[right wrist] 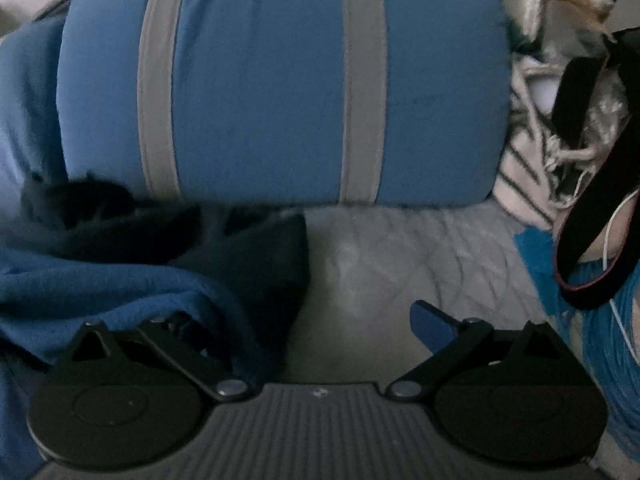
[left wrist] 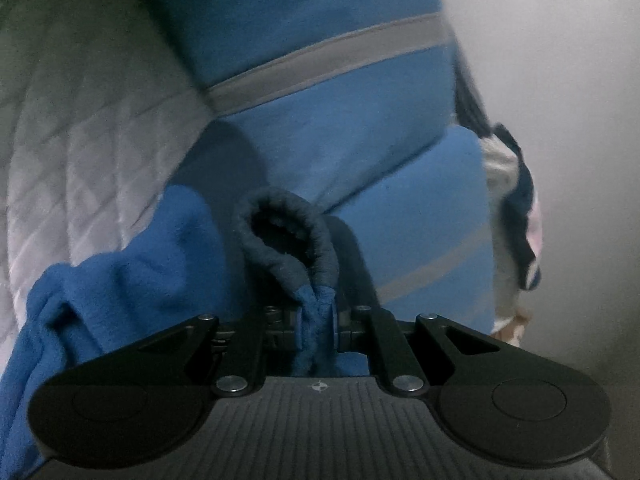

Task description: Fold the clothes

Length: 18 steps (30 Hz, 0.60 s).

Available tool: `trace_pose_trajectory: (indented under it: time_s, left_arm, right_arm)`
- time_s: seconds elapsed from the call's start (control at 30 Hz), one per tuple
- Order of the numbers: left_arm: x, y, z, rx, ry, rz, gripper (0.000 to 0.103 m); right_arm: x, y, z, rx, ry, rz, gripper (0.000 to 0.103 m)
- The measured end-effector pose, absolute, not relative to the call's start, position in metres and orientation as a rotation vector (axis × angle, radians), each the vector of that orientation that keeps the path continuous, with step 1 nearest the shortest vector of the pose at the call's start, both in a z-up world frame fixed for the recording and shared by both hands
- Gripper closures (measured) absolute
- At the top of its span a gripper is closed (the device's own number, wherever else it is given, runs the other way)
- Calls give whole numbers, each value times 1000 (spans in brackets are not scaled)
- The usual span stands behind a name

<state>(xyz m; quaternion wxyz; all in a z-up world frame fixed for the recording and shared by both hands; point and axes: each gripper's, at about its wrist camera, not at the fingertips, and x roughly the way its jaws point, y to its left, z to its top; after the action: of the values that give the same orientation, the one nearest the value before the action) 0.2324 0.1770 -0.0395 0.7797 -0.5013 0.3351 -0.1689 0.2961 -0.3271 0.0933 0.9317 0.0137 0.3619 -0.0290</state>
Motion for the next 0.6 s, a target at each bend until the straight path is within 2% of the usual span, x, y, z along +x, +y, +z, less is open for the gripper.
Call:
trace_pose_trajectory:
  time_s: [0.07,0.43,0.6]
  left_arm:
    - [232,178,-38,-1095,712,-375,91]
    - [229,178,-28,-1119,665,-410,91]
    - [230,176,-26,-1135,657,-395,91]
  right_arm:
    - [293,-329,92,38,743,-52,0]
    - [280,-287,65,-413,724,-75,0]
    - [271,-284,65,-509,680,-37,0]
